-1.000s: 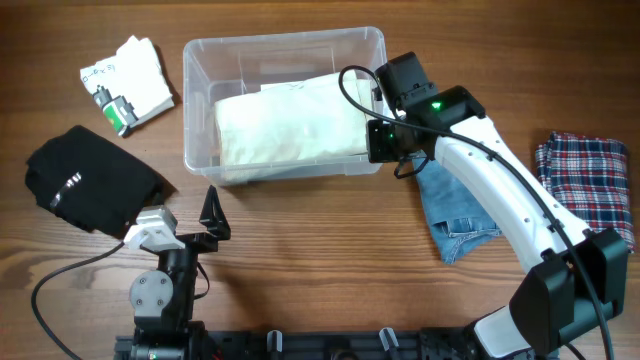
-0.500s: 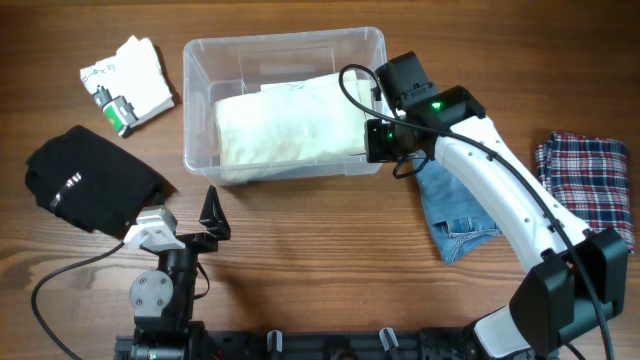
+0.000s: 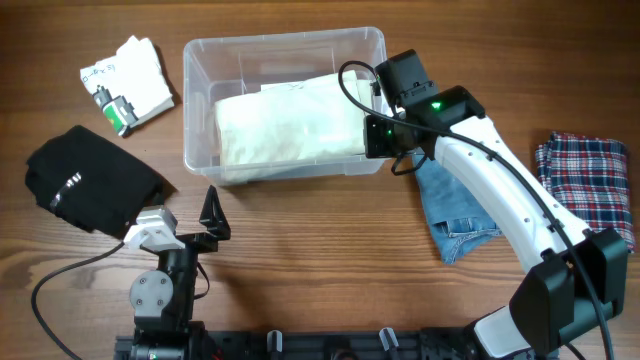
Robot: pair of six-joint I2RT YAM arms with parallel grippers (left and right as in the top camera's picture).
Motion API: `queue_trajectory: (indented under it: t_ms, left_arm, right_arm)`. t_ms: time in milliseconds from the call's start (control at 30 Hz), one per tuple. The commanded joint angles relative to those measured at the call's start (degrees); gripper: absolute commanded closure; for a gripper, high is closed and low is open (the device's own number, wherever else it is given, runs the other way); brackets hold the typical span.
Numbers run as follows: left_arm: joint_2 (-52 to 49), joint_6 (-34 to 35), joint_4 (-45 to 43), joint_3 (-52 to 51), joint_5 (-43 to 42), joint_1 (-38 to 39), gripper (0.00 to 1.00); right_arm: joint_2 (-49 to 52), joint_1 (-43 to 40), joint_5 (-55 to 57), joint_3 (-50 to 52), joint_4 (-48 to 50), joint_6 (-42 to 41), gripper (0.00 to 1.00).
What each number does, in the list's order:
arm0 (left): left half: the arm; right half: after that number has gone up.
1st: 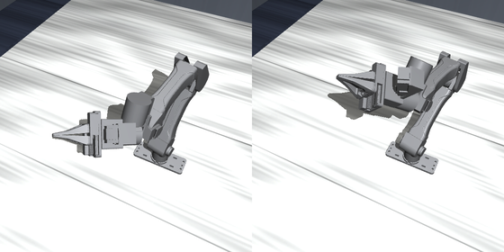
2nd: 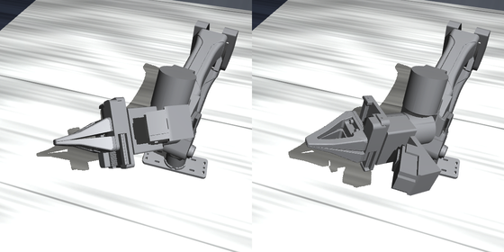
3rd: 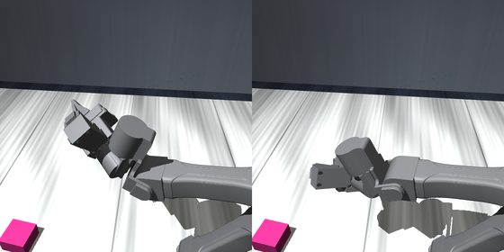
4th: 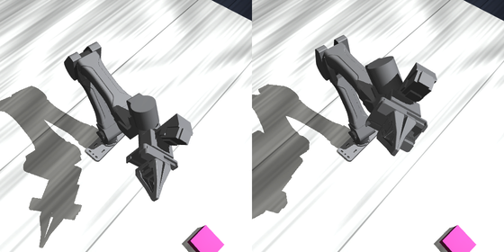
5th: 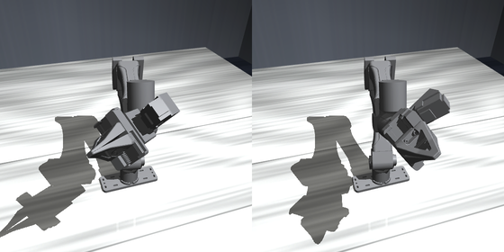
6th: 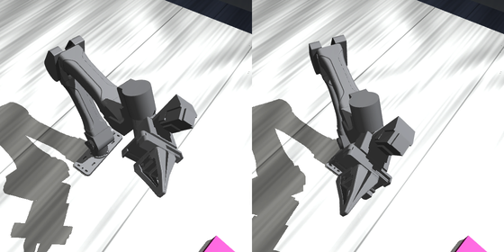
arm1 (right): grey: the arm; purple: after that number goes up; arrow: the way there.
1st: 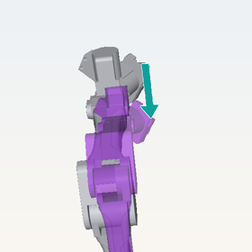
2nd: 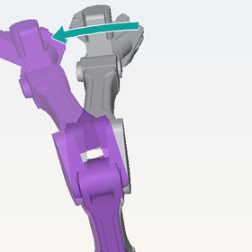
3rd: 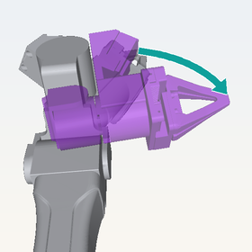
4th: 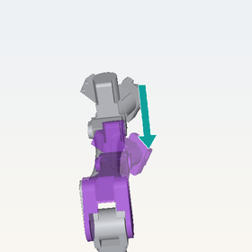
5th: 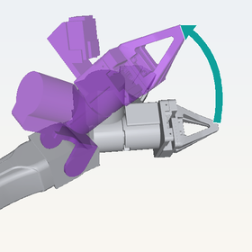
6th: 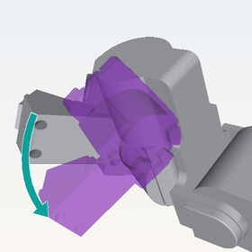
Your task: Pack container
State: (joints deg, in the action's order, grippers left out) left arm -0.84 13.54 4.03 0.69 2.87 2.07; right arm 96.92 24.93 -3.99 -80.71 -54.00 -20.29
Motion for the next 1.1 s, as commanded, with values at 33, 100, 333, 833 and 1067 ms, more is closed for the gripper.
queue_trajectory:
  t_ms: [33,100,333,833,1067]
  left_arm:
    - [0.07,-1.36,-0.15,-0.35,-0.48,-0.37,0.00]
    - [0.07,-1.36,-0.15,-0.35,-0.48,-0.37,0.00]
    - [0.07,-1.36,-0.15,-0.35,-0.48,-0.37,0.00]
    - [0.07,-1.36,-0.15,-0.35,-0.48,-0.37,0.00]
    - [0.07,-1.36,-0.15,-0.35,-0.50,-0.37,0.00]
  right_arm:
    - [1.11,-0.02,1.14,0.55,-2.73,-0.74,0.96]
    - [1.11,-0.02,1.14,0.55,-4.02,-0.74,0.95]
    - [1.11,-0.02,0.96,0.52,-4.17,-0.90,0.94]
    - [-6.03,-11.08,11.15,-8.83,-8.94,-13.18,0.87]
    - [-7.19,-20.65,11.10,-8.74,-16.28,-17.40,0.55]
